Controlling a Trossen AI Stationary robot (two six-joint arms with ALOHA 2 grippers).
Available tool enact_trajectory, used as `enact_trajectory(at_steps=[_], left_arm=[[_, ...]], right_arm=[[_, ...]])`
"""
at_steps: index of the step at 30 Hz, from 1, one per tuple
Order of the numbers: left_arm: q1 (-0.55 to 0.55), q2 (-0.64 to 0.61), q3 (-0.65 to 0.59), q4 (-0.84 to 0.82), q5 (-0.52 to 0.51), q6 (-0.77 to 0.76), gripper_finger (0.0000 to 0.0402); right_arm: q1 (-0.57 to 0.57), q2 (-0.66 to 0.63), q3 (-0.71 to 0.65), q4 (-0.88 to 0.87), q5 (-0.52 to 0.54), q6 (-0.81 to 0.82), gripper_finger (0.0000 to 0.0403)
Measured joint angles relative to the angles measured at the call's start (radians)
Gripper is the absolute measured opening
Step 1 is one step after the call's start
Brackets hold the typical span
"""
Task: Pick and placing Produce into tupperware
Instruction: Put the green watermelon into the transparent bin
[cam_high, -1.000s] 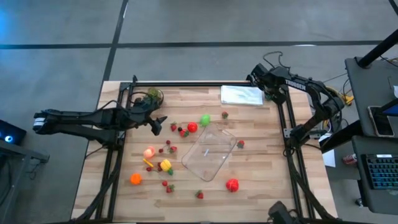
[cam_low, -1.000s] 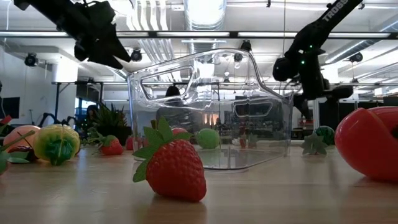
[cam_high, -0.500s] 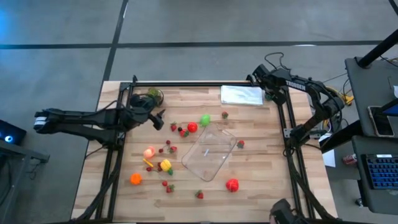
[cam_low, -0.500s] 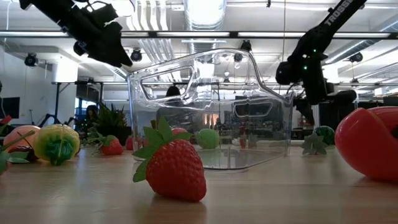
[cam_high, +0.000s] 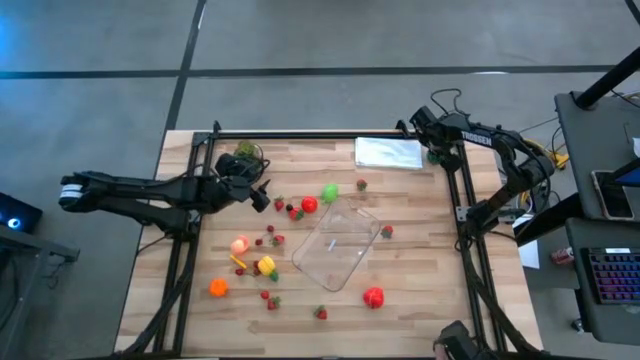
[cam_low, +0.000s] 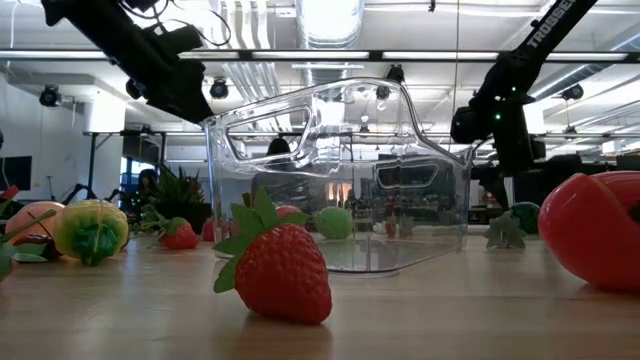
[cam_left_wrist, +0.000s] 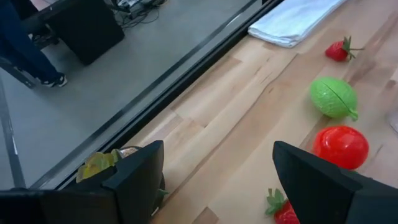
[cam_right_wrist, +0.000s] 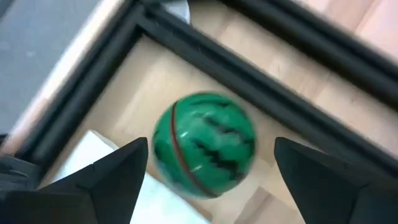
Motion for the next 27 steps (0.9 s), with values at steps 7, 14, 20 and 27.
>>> enact_trajectory(at_steps=[7,14,20,27], left_arm=[[0.000,-0.002,0.013,0.000,0.000,-0.002,0.0286],[0.000,-0.022,0.023,0.000,-0.001,-0.002,0.0286],[0.000,-0.020,0.023,-0.001,0.000,-0.002,0.0286],[0.000,-0.022,0.023,-0.001,0.004,-0.002,0.0286]], right_arm=[[-0.008,0.000,-0.059,0.051,-0.014,0.003,0.0336],[-0.020,0.000,-0.074,0.071,-0.010,-0.030,0.0329],[-0.020,0.000,-0.076,0.079,-0.011,-0.079,0.0328],[-0.019,0.000,-0.080,0.079,-0.010,-0.078,0.0304]])
